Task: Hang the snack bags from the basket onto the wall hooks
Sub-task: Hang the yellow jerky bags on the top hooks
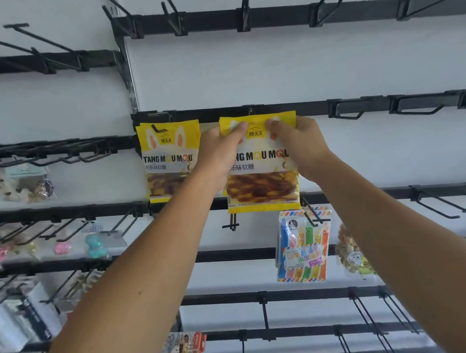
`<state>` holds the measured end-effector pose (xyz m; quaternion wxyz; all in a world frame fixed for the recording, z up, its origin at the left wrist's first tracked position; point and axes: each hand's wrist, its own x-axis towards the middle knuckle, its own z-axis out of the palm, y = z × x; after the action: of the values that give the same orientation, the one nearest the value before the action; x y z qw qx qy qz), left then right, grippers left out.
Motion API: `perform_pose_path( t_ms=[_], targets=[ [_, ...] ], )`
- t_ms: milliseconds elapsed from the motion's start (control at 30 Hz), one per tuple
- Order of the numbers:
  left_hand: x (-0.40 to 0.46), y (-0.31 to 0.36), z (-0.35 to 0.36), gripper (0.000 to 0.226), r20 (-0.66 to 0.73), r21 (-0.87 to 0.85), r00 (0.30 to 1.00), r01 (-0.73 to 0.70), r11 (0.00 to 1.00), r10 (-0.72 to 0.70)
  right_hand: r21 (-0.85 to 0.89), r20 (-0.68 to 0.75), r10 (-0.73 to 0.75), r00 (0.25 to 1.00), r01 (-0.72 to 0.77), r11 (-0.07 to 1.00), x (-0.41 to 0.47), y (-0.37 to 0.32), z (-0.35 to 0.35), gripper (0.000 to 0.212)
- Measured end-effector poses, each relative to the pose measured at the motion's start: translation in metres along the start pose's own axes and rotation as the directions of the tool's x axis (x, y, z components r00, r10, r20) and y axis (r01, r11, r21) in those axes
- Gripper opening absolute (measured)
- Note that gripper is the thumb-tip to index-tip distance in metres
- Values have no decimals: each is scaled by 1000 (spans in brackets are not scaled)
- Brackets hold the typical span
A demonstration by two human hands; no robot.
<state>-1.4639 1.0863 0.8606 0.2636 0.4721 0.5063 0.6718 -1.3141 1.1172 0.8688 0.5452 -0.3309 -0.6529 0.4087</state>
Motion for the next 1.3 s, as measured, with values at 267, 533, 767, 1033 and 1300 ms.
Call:
perform_pose_path(
  t_ms=[267,533,767,1033,1300],
  targets=[
    [6,1,1,33,-28,-6,1000,4,1000,-4,18,28,-34,999,34,999,11,0,1,28],
    [13,-6,-1,24,-10,31,999,39,999,-38,-20,30,32,999,-31,999,18,12,4,23],
    [28,-17,4,25,-32,67,999,45,997,-42,-103,-7,69,998,-70,992,35,21,5,26],
    [39,-30,16,37,-247,190,961,-74,979,120,-383,-170,-45,984,-24,924,49,36,10,31],
    [39,-39,8,27,-263,323,951,-73,944,163,-349,-268,-105,958,5,937,47,44,14,34]
  ],
)
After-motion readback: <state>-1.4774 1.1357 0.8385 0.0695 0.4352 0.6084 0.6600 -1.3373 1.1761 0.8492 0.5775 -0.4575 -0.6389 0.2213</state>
